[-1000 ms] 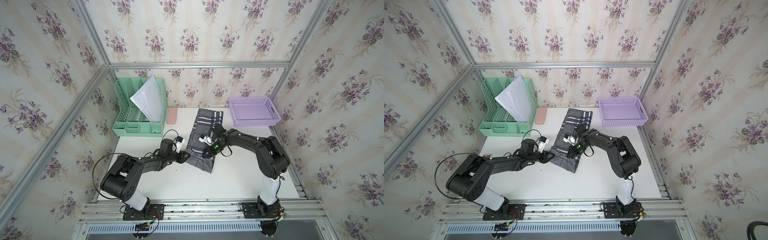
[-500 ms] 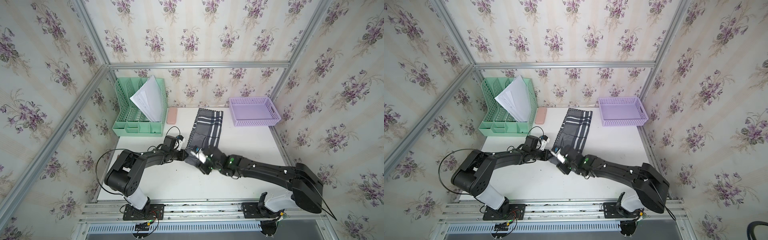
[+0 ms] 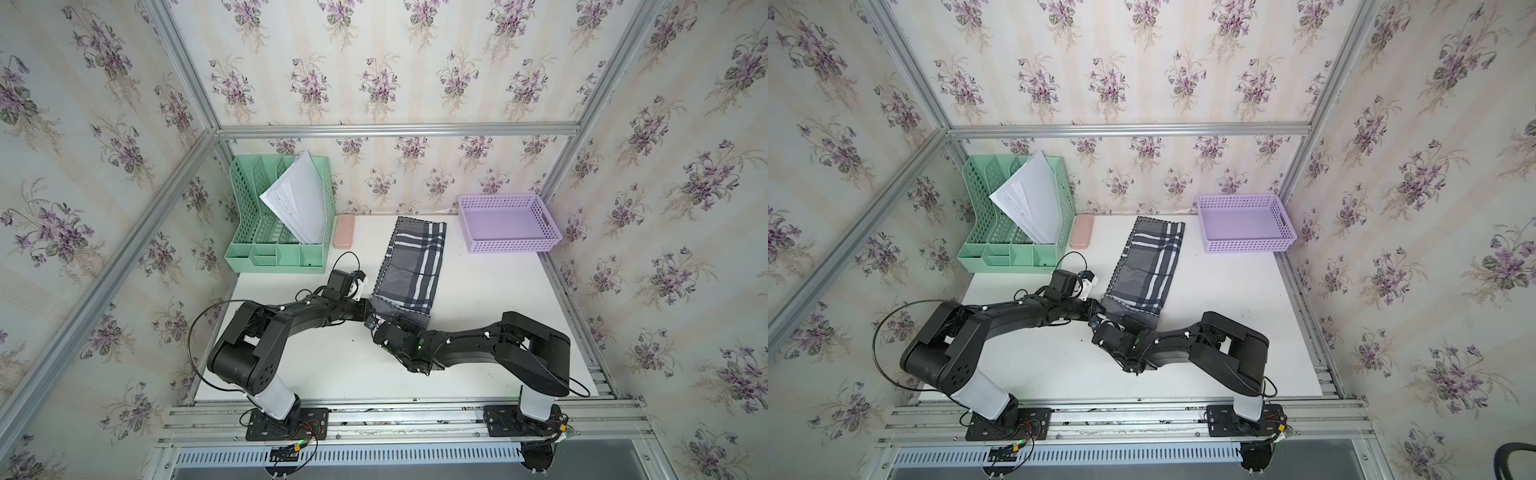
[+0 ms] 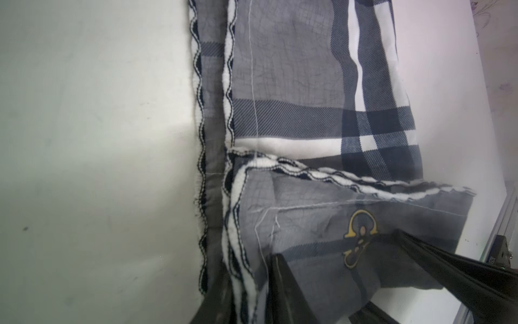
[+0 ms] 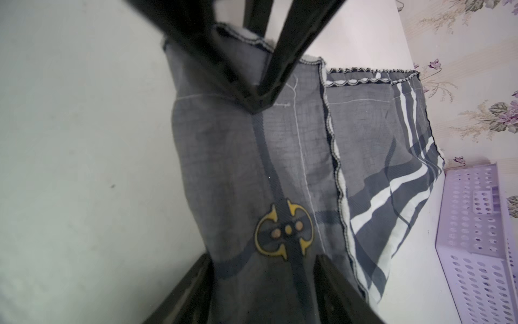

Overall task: Roll up the pillowcase
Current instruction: Roll the pillowcase at the center of the board.

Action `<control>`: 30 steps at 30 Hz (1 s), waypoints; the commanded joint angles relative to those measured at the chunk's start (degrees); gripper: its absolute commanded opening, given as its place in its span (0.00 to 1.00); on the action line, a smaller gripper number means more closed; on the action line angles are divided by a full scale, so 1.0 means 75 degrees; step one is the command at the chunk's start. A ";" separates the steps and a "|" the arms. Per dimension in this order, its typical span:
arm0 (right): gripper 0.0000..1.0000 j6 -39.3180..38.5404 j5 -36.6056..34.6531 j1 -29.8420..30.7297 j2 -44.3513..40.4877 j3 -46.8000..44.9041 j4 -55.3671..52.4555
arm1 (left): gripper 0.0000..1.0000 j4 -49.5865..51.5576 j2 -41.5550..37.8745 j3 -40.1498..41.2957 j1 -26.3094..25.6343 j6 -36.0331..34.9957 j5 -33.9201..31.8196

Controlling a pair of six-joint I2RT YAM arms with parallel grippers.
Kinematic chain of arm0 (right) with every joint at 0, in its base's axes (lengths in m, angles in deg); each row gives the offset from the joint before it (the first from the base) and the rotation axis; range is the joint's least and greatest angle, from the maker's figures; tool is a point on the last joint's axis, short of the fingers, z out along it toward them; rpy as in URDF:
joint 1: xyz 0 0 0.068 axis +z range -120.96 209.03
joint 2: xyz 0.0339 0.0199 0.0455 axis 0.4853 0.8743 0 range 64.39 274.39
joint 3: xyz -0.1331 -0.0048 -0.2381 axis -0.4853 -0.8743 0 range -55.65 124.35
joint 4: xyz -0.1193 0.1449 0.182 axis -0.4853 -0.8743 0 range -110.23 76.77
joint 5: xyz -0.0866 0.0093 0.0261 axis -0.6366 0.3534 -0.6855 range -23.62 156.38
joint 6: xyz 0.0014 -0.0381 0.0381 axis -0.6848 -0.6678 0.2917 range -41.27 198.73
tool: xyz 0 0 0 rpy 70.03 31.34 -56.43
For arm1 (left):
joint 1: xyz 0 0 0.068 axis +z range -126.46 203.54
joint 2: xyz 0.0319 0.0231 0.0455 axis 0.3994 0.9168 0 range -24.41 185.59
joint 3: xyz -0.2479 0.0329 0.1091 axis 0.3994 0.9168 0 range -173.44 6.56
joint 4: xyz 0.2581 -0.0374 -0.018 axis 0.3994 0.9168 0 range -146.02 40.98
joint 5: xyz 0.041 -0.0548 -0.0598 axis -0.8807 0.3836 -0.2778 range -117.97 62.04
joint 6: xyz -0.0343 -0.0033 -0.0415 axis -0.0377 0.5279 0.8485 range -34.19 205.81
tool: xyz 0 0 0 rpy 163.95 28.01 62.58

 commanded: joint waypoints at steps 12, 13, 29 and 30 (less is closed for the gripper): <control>0.00 0.0258 0.8460 -0.1550 -0.1080 0.0670 -0.3391 | 0.75 0.1675 -0.2215 -0.0186 0.0472 0.0459 -0.1333; 0.00 0.0240 0.8818 -0.1661 -0.1072 0.0770 -0.3625 | 0.75 0.1659 -0.2340 -0.0132 0.0464 0.0461 -0.1259; 0.00 -0.0830 1.1884 -0.4224 0.0932 0.2609 -0.5580 | 0.85 -0.1393 -0.2663 0.1526 0.0443 0.0380 0.0827; 0.00 -0.0771 1.1876 -0.4332 0.1038 0.2647 -0.5523 | 0.85 -0.1495 -0.2485 0.1489 0.0438 0.0368 0.0818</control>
